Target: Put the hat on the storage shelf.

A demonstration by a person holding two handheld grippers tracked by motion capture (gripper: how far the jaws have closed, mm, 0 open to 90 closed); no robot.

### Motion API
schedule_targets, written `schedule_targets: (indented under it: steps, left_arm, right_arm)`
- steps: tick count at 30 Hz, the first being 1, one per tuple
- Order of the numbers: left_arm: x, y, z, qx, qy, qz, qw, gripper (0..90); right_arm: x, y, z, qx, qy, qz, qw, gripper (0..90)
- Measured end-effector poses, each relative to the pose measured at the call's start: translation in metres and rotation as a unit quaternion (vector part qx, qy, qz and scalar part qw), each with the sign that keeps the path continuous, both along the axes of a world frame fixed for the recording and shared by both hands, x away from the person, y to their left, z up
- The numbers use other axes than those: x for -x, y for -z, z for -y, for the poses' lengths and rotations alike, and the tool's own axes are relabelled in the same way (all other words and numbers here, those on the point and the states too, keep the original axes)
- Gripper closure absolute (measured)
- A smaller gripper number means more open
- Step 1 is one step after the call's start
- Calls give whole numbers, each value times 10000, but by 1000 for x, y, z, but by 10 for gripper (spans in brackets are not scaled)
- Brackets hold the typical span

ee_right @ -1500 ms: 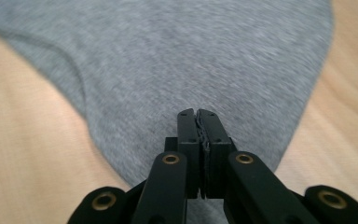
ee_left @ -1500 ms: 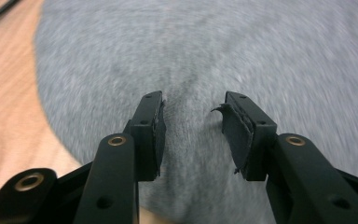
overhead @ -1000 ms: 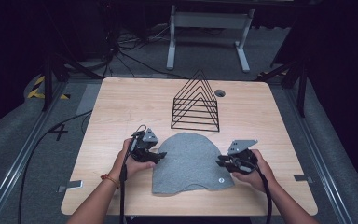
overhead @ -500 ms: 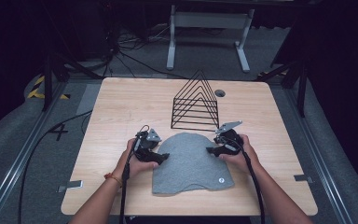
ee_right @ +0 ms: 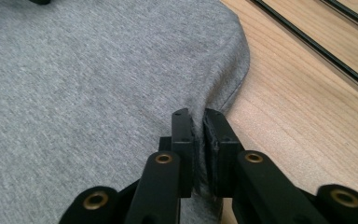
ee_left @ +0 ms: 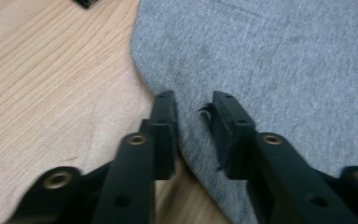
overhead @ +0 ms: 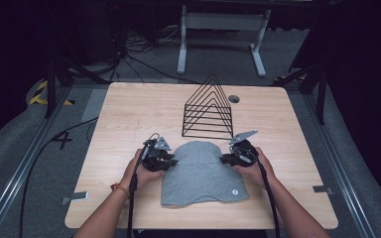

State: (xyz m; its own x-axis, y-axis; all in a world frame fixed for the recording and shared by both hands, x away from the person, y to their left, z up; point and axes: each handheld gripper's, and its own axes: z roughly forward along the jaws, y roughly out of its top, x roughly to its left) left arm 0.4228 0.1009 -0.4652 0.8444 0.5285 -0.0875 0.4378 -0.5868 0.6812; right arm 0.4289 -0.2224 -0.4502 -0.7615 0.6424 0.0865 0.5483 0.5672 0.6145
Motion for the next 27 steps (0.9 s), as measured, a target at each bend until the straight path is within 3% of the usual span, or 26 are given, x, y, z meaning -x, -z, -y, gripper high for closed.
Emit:
schedule_targets:
  steps: [4, 6, 7, 10, 13, 16, 17, 19, 20, 21, 23, 27]
  left_arm:
    - [0, 0, 0, 51, -4, -46, 10000, 823]
    - [1, -2, 1, 2, 9, 74, 10000, 837]
    - [2, -5, 1, 98, -7, 104, 9999, 839]
    - [4, -12, 1, 127, 49, 203, 9997, 844]
    - [10, -29, 0, 291, 77, 449, 9985, 845]
    - [12, -37, -1, 419, 120, 524, 9977, 846]
    - [13, -42, -1, 408, 159, 630, 9970, 846]
    - [13, -57, 1, 504, 225, 827, 9950, 848]
    - [13, -57, 1, 504, 225, 827, 9950, 848]
    - [11, -65, 3, 537, 244, 923, 9940, 849]
    - [10, -69, 4, 569, 241, 956, 9935, 849]
    - [7, -95, 13, 494, 371, 1248, 9903, 850]
  right_arm:
    - [2, 0, 1, -36, -12, 10, 10000, 855]
    - [3, -2, 3, -86, -34, 83, 9999, 857]
    - [4, -4, 3, -125, -40, 107, 9999, 858]
    - [8, -11, 5, -196, -56, 256, 9995, 858]
    - [15, -25, 10, -317, -89, 521, 9981, 859]
    - [21, -39, 15, -447, -105, 753, 9961, 859]
    - [21, -39, 15, -447, -105, 753, 9961, 859]
    - [26, -53, 20, -541, -95, 969, 9938, 859]
    - [26, -53, 20, -541, -95, 969, 9938, 859]
    - [30, -64, 25, -600, -60, 1156, 9915, 860]
    - [30, -68, 26, -623, -42, 1199, 9908, 860]
    - [33, -88, 33, -598, 1, 1471, 9873, 860]
